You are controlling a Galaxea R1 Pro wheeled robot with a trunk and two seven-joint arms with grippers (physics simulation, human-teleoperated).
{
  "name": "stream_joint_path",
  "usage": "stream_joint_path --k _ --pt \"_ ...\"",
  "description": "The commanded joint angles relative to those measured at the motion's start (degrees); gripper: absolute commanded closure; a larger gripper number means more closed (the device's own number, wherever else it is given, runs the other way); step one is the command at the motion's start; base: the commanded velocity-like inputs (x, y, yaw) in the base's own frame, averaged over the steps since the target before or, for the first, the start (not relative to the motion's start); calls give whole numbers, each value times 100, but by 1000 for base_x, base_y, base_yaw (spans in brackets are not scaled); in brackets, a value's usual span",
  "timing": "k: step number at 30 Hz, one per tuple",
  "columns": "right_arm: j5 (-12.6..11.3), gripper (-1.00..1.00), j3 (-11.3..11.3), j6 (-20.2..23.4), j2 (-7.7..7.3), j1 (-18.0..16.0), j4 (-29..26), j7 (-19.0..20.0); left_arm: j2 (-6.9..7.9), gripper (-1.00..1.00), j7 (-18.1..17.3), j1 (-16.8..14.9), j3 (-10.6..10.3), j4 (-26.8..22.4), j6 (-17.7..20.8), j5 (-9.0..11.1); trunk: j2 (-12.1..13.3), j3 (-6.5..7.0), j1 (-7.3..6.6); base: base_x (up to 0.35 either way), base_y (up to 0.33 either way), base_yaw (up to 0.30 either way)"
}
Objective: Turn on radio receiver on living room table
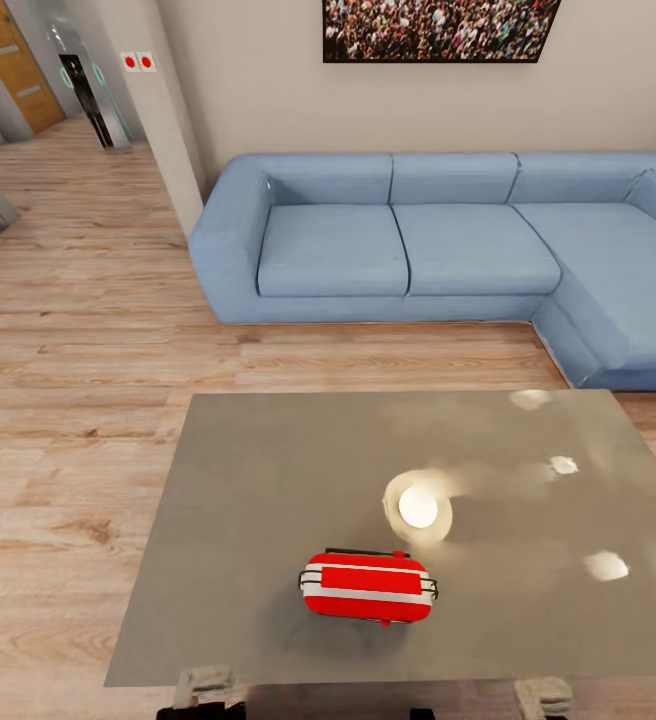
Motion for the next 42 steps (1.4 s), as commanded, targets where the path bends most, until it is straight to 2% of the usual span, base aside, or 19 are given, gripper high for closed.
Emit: stream_joint_path --k 1,4,7,14,18,20,21,24,25,29,30,34,36,42 --pt "-2 -100 -3 79 -4 -9 -175 -4 0 -100 -62 1 0 -171 83 -1 0 0 0 0 0 0" --pt "2 -100 -5 421 -14 -193 -765 -27 1 -100 -370 -9 0 -805 355 -5 0 0 0 0 0 0" --pt "11 -100 -4 618 -15 -510 -992 -32 1 -100 -572 -109 0 -1095 462 -3 0 0 0 0 0 0" --pt "15 -100 -4 704 -13 -1013 -1107 11 -23 -100 -695 -647 7 -1199 506 11 0 0 0 0 0 0" --pt "23 -100 2 714 -18 -1341 -1263 32 -37 -100 -952 -892 8 -1186 478 25 0 0 0 0 0 0" --pt "29 -100 10 749 -20 -1508 -1478 32 -51 -100 -1136 -964 8 -1181 431 22 0 0 0 0 0 0" --pt "33 -100 32 887 19 -1584 -1972 6 -120 -100 -1208 -1066 -4 -1196 419 -3 0 0 0 0 0 0" --pt "70 -100 72 986 45 -1600 -2180 -15 -157 -100 -1213 -1140 -12 -1184 458 -41 0 0 0 0 0 0" --pt "267 -100 81 1009 51 -1603 -2232 -18 -152 -100 -1230 -1154 -14 -1173 468 -38 0 0 0 0 0 0" --pt "521 -100 85 1032 56 -1604 -2243 -10 -158 -100 -1234 -1158 -13 -1170 464 -53 0 0 0 0 0 0" --pt "656 -100 104 1042 55 -1604 -2244 25 -151 -100 -1235 -1159 -15 -1166 463 -58 0 0 0 0 0 0" --pt "669 -100 105 1043 57 -1604 -2245 35 -149 -100 -1228 -1160 -16 -1155 462 -59 0 0 0 0 0 0" --pt "669 -100 218 1044 58 -1604 -2232 39 -140 -100 -1225 -1160 -17 -1130 462 -66 0 0 0 0 0 0" --pt "668 -100 293 1044 64 -1604 -2225 40 -127 -100 -1226 -1160 -18 -1120 466 -66 0 0 0 0 0 0"
